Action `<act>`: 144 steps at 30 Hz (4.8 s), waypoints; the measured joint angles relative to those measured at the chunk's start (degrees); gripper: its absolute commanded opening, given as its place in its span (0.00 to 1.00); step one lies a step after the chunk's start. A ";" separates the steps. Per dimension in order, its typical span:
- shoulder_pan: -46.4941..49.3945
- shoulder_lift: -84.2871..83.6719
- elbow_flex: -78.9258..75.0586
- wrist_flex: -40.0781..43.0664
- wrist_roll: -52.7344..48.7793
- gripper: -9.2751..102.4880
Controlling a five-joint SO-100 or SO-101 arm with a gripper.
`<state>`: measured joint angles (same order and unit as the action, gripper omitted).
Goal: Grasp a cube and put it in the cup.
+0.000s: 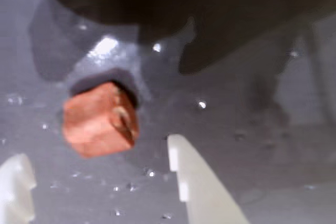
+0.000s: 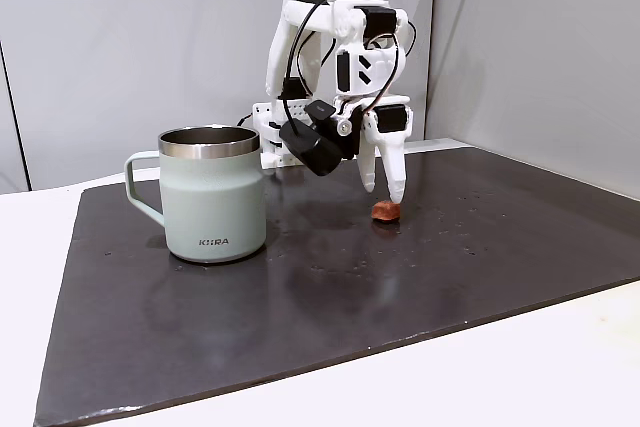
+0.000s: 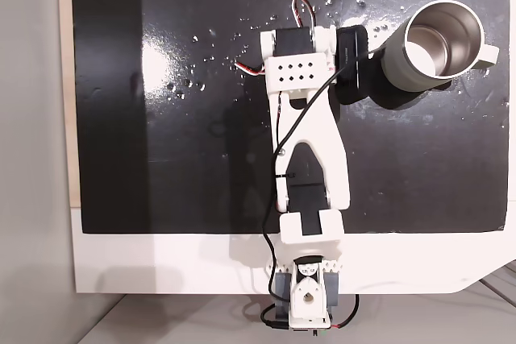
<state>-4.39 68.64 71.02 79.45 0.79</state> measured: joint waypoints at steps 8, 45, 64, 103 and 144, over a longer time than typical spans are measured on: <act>0.09 -3.43 -4.04 0.70 -1.14 0.34; 0.53 -11.43 -10.46 1.76 -2.90 0.18; 0.53 -11.43 -15.56 5.27 -2.46 0.10; 8.61 2.02 -42.19 23.20 -0.44 0.10; 37.71 -6.59 -49.92 23.20 -8.00 0.09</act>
<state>33.31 62.05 21.09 102.66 -7.21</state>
